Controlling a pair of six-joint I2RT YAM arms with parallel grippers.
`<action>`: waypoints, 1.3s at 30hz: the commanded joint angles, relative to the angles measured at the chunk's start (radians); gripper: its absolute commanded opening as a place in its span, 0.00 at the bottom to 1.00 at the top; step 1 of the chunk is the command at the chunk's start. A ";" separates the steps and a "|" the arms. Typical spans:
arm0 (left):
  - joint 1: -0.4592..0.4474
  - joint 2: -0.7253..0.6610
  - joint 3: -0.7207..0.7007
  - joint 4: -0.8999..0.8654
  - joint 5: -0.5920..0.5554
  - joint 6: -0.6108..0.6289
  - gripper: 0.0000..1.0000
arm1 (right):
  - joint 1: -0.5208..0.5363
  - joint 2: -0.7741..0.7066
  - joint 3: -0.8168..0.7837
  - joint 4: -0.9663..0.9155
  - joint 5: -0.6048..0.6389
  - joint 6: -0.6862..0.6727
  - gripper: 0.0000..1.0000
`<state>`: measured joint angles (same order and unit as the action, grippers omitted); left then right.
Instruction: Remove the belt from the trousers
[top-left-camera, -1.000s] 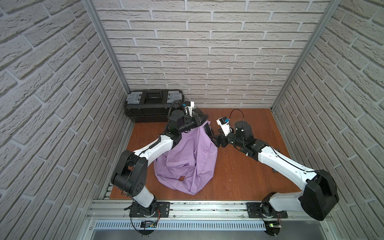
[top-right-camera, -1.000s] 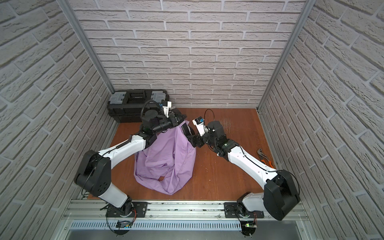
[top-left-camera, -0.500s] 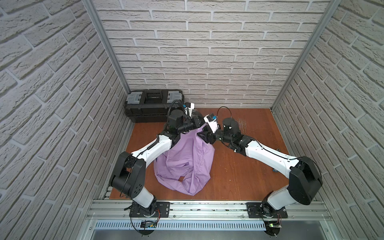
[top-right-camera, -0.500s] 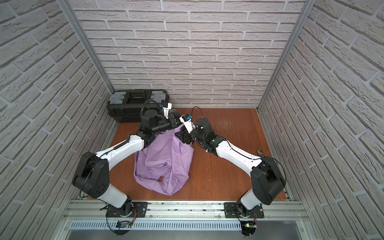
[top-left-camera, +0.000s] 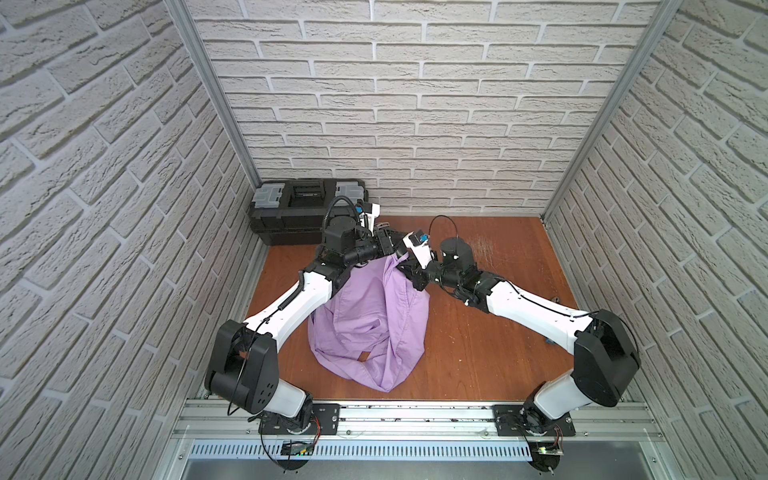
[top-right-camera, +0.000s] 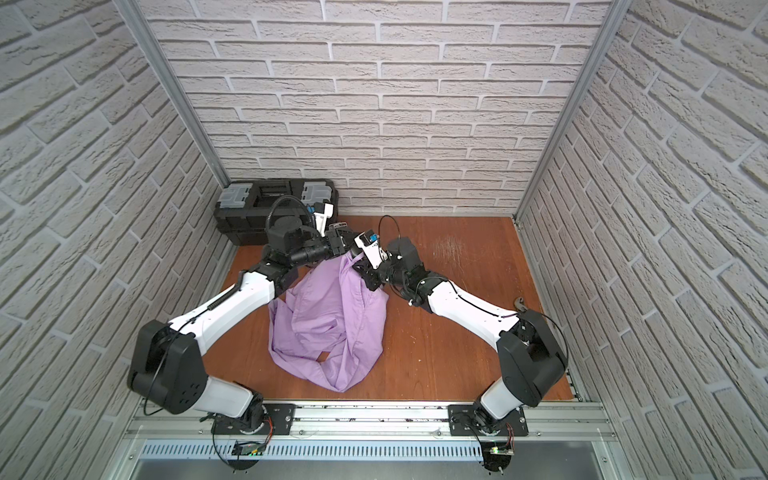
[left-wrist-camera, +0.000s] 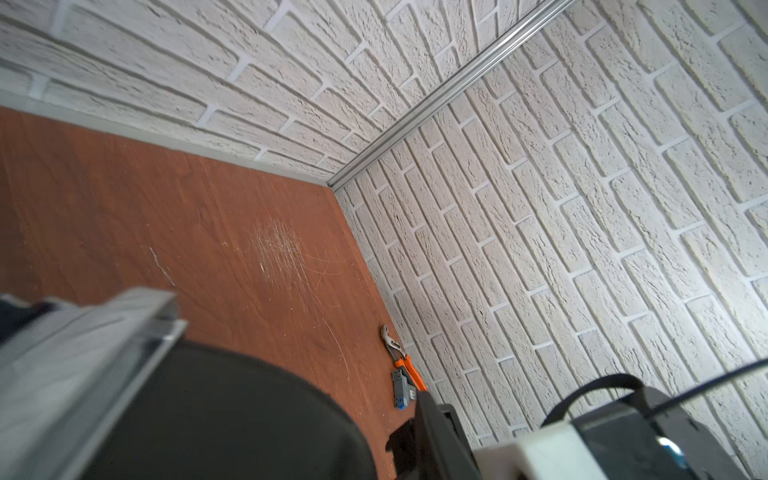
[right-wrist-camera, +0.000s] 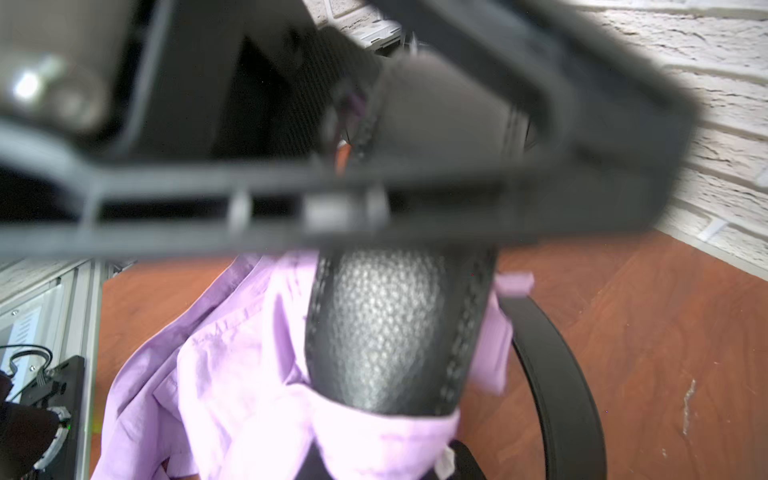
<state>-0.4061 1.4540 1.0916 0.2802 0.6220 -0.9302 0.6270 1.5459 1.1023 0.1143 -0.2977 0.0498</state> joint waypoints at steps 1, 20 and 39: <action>0.034 -0.050 0.032 0.087 -0.011 0.024 0.24 | 0.007 -0.054 -0.027 -0.072 0.016 -0.067 0.02; 0.041 -0.099 0.010 0.096 -0.059 0.019 0.00 | 0.007 -0.121 -0.017 0.009 -0.040 -0.030 0.73; 0.058 -0.130 0.079 0.015 -0.037 0.017 0.00 | 0.067 0.078 0.089 0.020 0.132 -0.096 0.19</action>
<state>-0.3664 1.3743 1.0958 0.2379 0.5720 -0.9337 0.6796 1.6337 1.2377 0.0910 -0.1764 -0.0116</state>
